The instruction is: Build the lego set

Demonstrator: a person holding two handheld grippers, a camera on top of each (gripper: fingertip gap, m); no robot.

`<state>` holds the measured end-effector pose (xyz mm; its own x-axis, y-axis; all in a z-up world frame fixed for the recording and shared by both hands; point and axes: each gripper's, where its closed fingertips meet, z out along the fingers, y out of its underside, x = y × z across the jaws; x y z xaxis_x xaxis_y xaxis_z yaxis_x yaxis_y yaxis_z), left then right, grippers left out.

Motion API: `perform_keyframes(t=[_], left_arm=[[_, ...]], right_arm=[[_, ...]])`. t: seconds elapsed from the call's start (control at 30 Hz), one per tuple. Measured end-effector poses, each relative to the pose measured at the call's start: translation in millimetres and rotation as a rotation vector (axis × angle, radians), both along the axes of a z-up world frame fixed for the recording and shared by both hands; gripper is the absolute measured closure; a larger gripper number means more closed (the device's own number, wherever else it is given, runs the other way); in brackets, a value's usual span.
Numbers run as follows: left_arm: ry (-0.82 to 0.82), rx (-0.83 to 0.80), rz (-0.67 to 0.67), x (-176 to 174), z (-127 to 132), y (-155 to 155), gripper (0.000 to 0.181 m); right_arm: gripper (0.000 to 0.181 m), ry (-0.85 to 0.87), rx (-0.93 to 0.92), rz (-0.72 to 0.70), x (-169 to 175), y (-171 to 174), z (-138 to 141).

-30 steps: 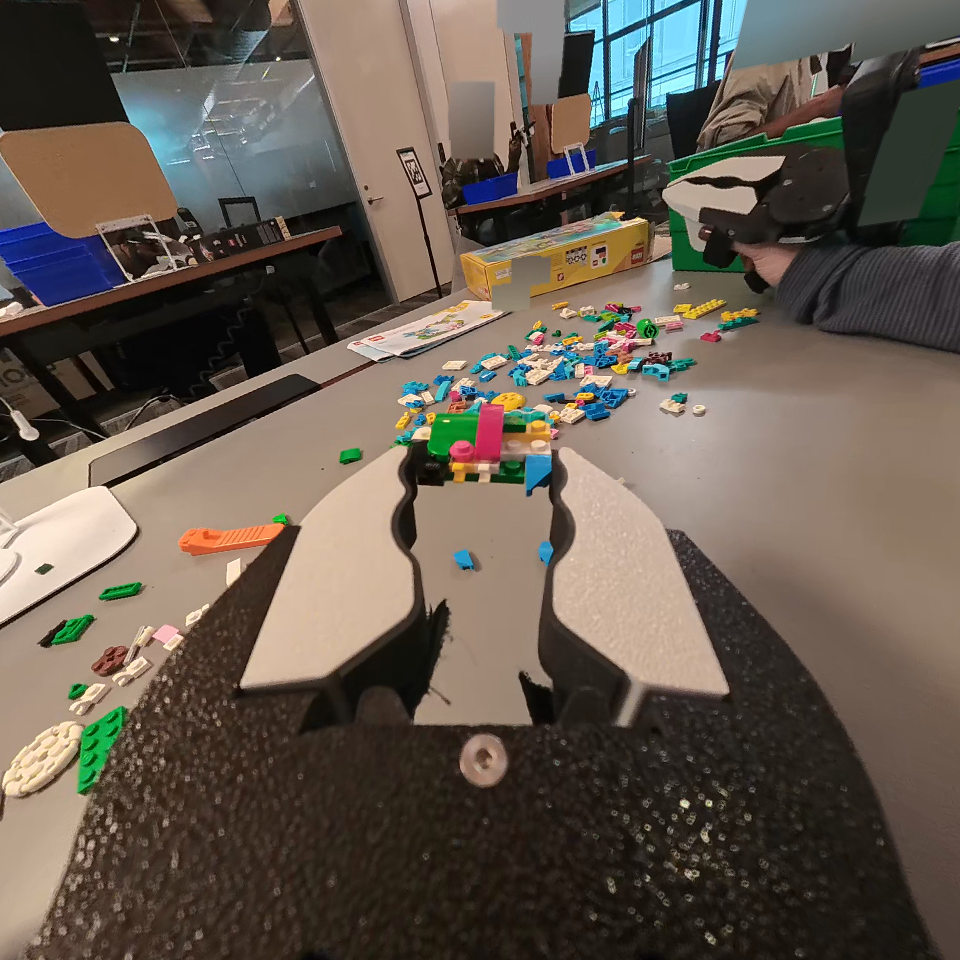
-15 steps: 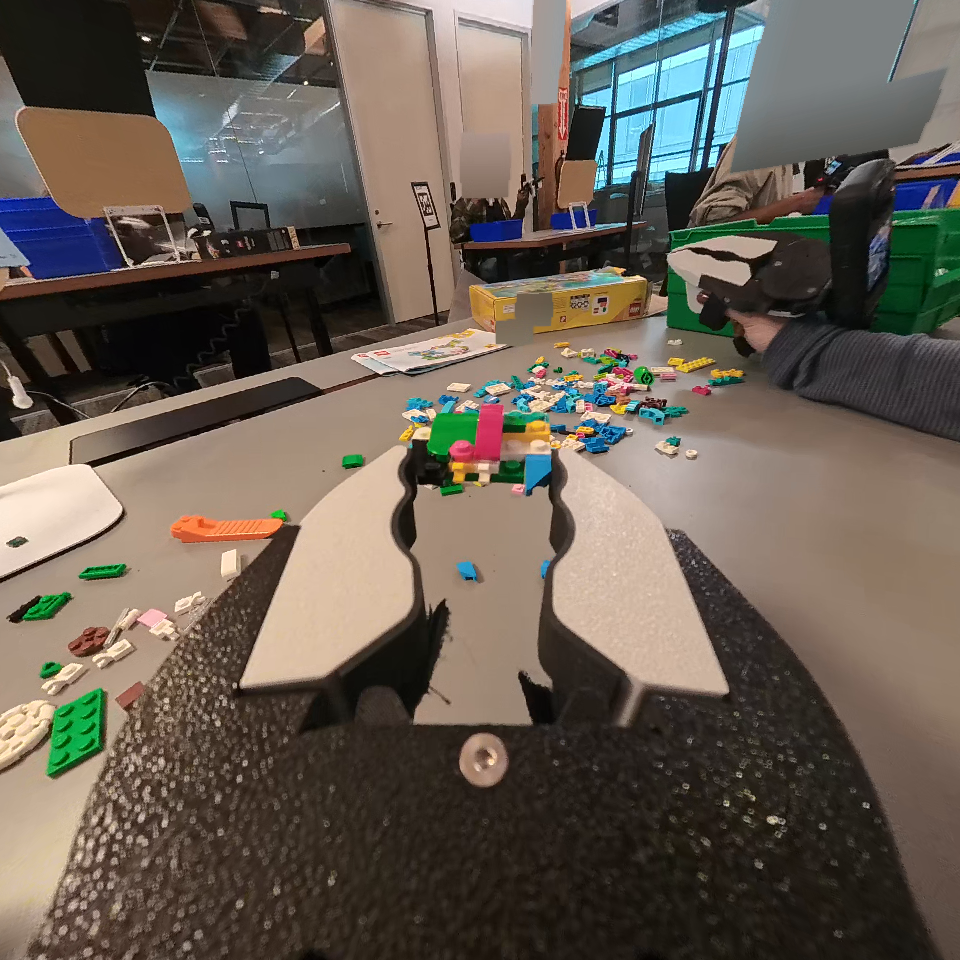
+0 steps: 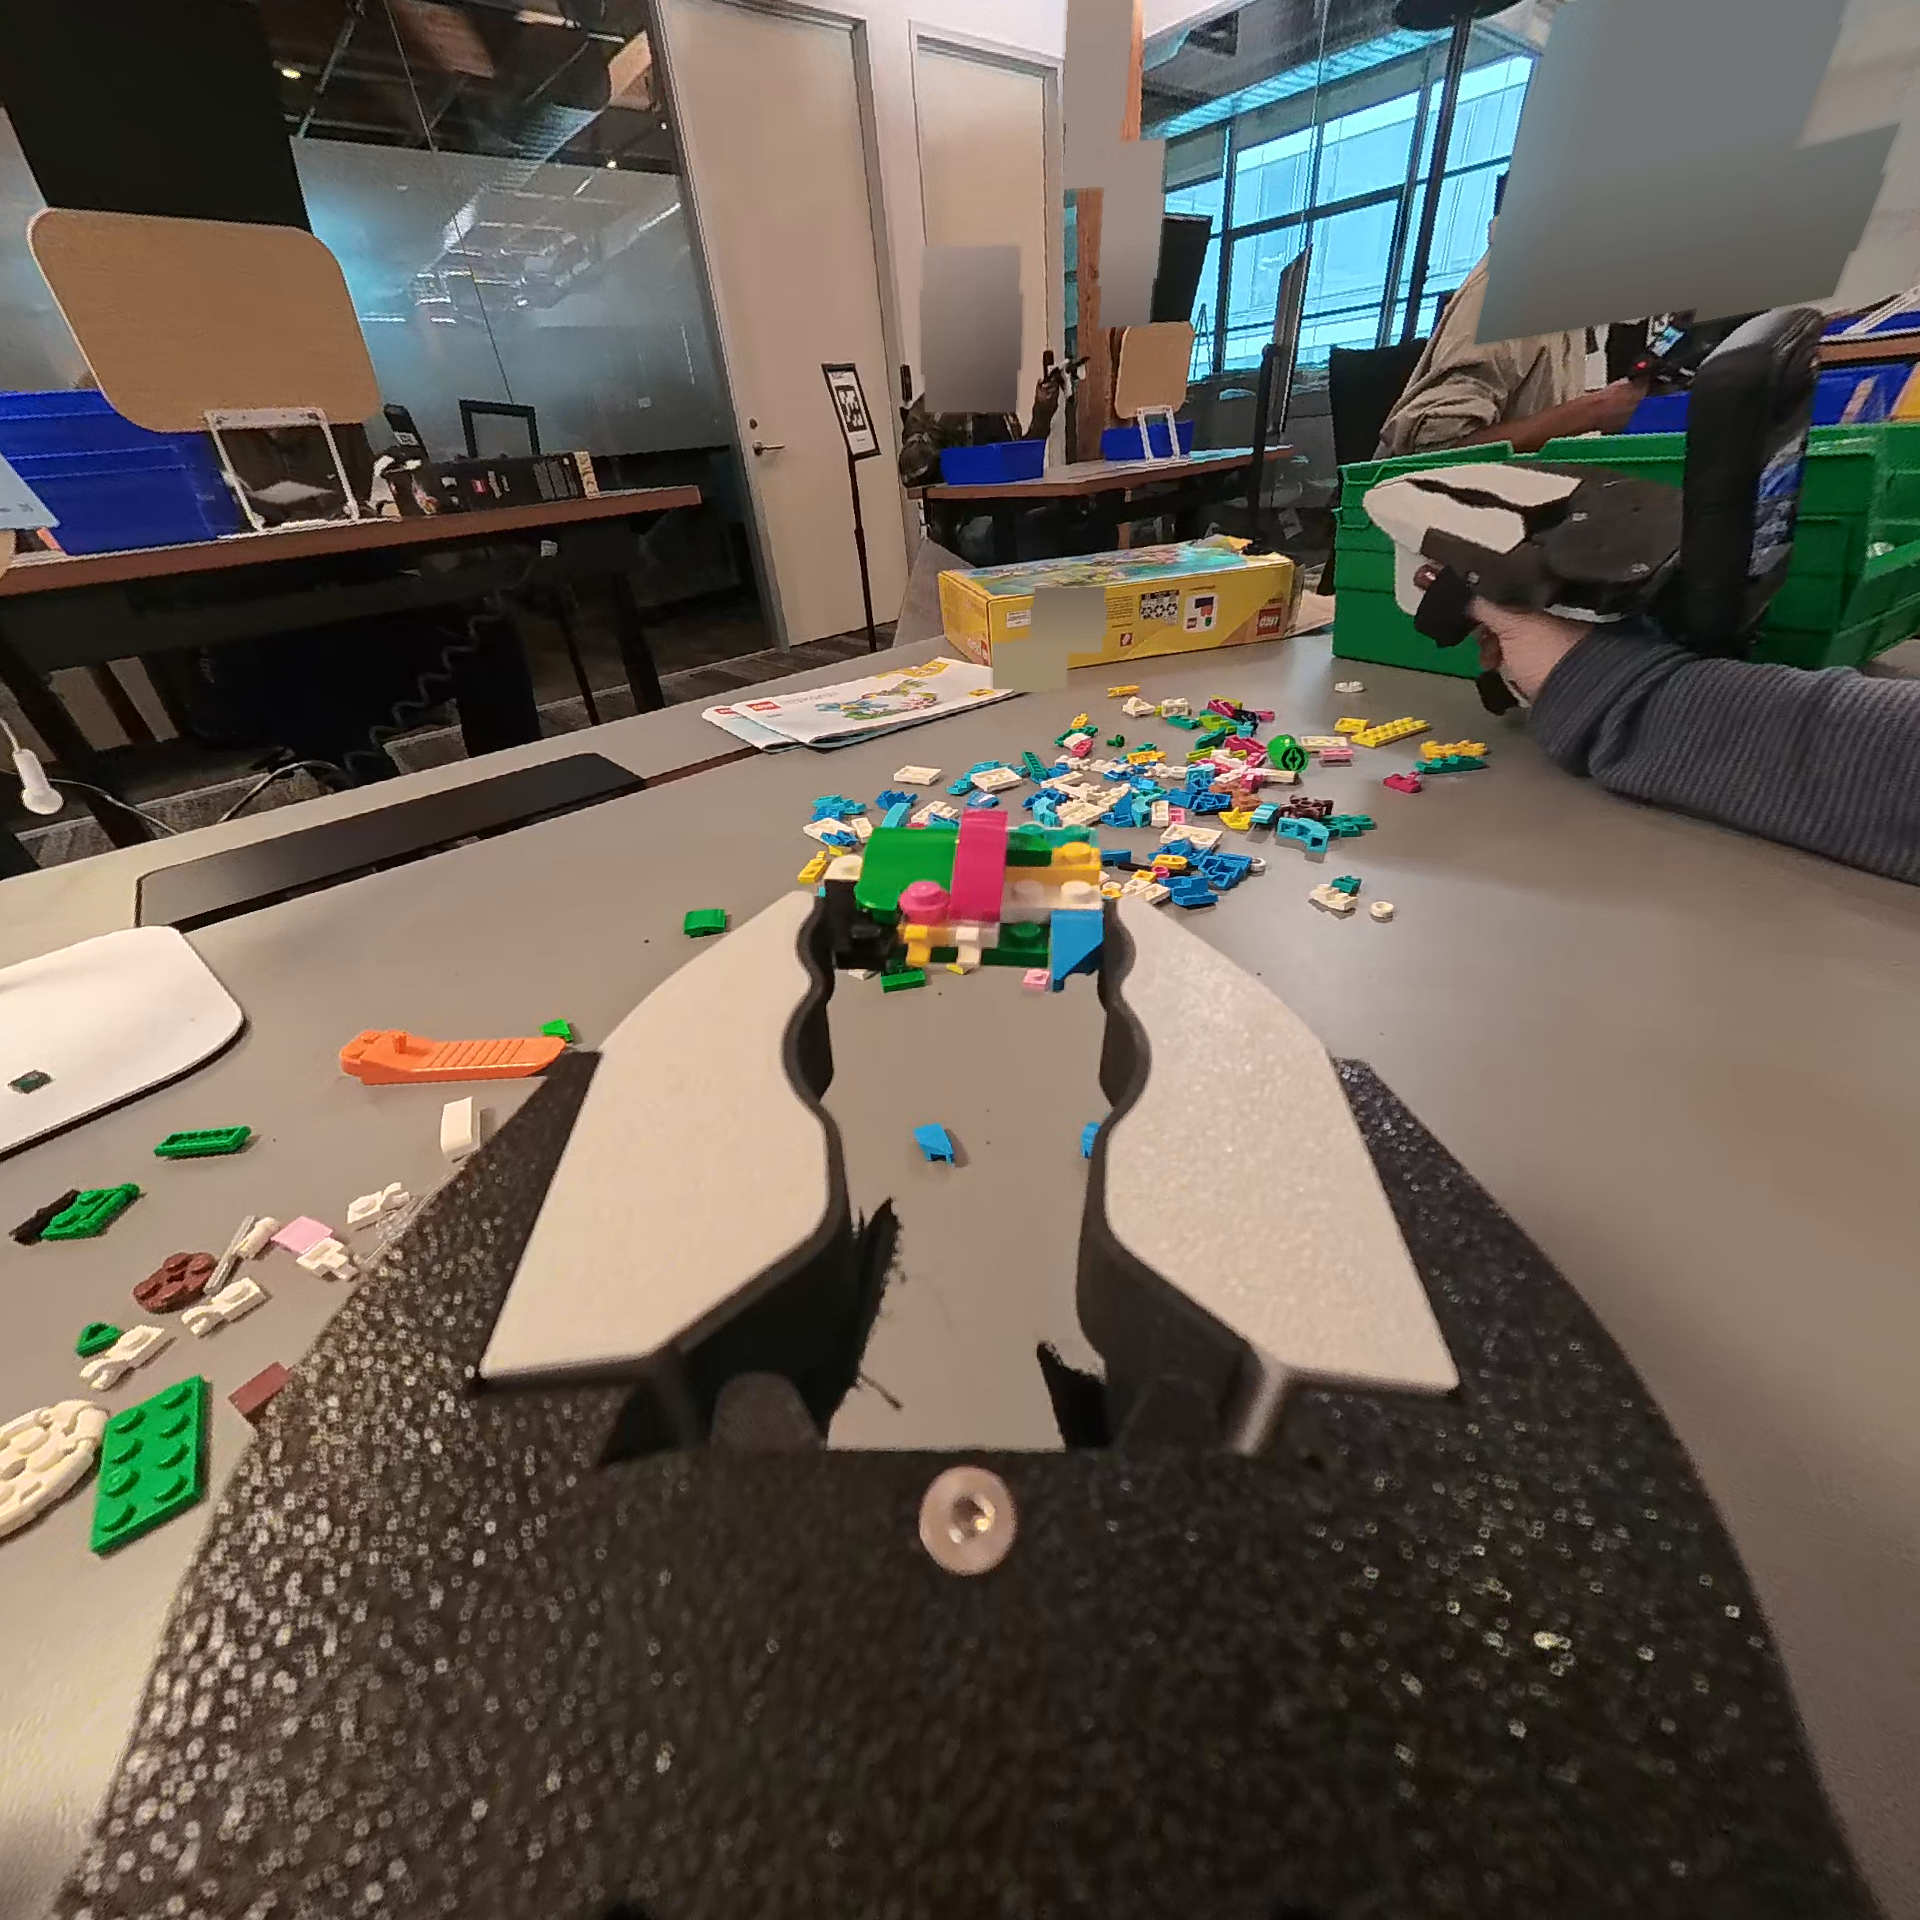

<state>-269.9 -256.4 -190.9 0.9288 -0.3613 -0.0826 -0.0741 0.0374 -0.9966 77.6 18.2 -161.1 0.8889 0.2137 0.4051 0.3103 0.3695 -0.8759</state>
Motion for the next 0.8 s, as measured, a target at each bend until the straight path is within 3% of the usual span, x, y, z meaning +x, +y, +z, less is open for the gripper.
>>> perform_keyframes(t=[0.67, 0.8], left_arm=[[0.01, -0.008, 0.001, 1, -1, 1, 0.132], [0.017, -0.011, 0.002, 1, -2, 1, 0.132]], right_arm=[[0.181, -0.037, -0.005, 0.019, -8, -1, -2], [0.181, -0.126, -0.109, 0.142, -31, -2, -17]])
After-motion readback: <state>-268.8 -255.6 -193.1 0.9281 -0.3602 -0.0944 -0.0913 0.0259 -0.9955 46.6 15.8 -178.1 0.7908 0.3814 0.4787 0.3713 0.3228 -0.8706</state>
